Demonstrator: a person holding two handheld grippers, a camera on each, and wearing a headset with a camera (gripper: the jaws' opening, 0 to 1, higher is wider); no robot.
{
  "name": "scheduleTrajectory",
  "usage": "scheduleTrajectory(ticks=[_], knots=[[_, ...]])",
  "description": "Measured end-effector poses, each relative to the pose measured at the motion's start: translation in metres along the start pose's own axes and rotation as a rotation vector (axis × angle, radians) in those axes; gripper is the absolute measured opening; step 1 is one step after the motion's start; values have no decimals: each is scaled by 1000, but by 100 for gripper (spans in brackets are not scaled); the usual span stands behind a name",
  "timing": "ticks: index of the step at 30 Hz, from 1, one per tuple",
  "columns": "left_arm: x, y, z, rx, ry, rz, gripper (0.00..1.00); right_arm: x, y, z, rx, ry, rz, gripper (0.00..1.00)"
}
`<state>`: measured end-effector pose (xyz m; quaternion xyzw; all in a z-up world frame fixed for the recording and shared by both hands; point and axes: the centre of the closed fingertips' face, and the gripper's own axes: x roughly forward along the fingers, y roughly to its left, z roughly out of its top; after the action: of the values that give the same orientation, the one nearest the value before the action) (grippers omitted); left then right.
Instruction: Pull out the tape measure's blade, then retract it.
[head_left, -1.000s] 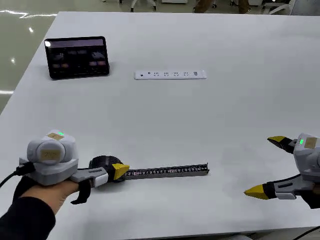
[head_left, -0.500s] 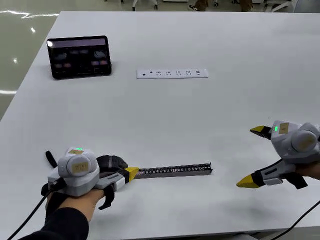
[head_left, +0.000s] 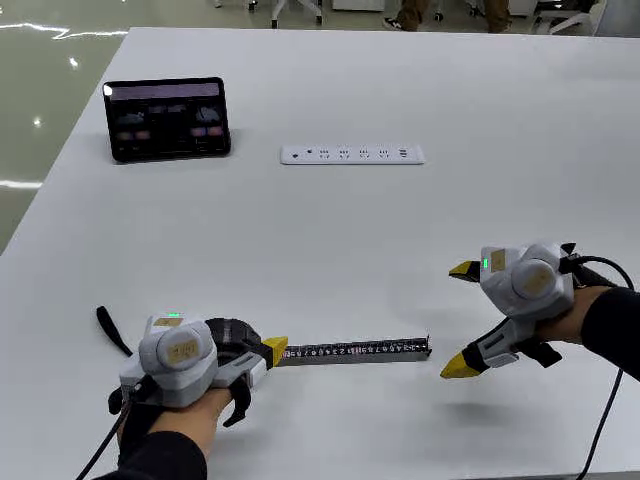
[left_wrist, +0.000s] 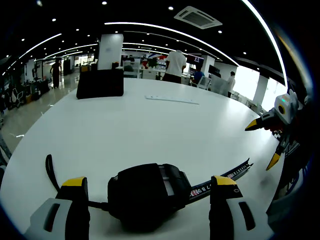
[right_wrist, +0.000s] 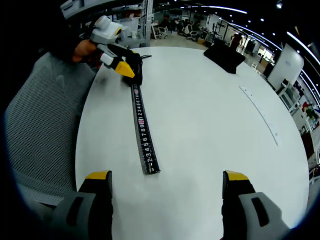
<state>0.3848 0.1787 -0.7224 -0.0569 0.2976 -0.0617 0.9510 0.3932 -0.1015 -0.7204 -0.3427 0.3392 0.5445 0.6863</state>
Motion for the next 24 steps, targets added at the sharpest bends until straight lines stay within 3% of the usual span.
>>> scheduleTrajectory(ticks=[4, 15, 19, 24], knots=[[0, 1, 0, -12, -8, 3, 97, 6, -2, 0, -7, 22, 32, 78], [4, -3, -3, 4, 1, -5, 88, 20, 17, -5, -66, 76, 134, 41], [4, -2, -3, 3, -3, -5, 87, 29, 23, -6, -141, 104, 164, 32], [3, 0, -1, 0, -10, -2, 85, 34, 23, -10, -146, 131, 175, 24]])
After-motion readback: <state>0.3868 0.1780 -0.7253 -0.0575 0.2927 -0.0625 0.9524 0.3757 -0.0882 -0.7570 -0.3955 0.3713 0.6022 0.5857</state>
